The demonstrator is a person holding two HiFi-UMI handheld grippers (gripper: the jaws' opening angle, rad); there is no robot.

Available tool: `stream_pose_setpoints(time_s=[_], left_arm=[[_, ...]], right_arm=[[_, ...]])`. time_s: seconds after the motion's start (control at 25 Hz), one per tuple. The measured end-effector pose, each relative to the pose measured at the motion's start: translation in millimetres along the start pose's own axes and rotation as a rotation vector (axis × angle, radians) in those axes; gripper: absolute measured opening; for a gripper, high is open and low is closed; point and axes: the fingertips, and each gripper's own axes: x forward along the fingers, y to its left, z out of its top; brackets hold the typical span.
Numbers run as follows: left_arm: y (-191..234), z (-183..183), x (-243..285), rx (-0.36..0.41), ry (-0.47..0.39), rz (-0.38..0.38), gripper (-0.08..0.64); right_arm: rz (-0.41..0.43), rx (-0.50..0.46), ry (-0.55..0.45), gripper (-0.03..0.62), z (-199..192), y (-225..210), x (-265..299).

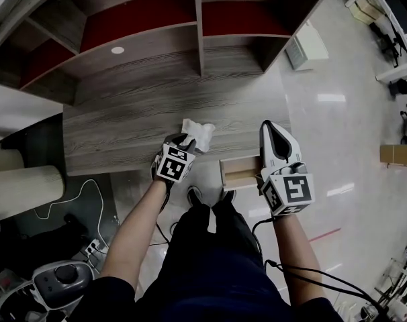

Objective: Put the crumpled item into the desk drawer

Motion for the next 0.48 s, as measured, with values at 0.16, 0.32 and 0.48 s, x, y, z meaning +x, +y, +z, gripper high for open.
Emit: stream_pose_setpoints(time_s=[0.16, 0.32, 0.48], left_arm=[[-4, -3, 10, 0.018, 0.034, -0.003, 0.109], [-9, -9, 21, 0.055, 0.085, 0.006, 0.047], [-12, -10, 23, 0.062, 0.112, 0.029, 0.012]], right_arm=[[-0.007, 0.004, 0.001, 0.006, -3, -2, -6], [-0.023, 0.01, 0.0, 0.006, -6, -9, -18], [-0.038, 0.022, -0.003, 0.006, -6, -19, -29]])
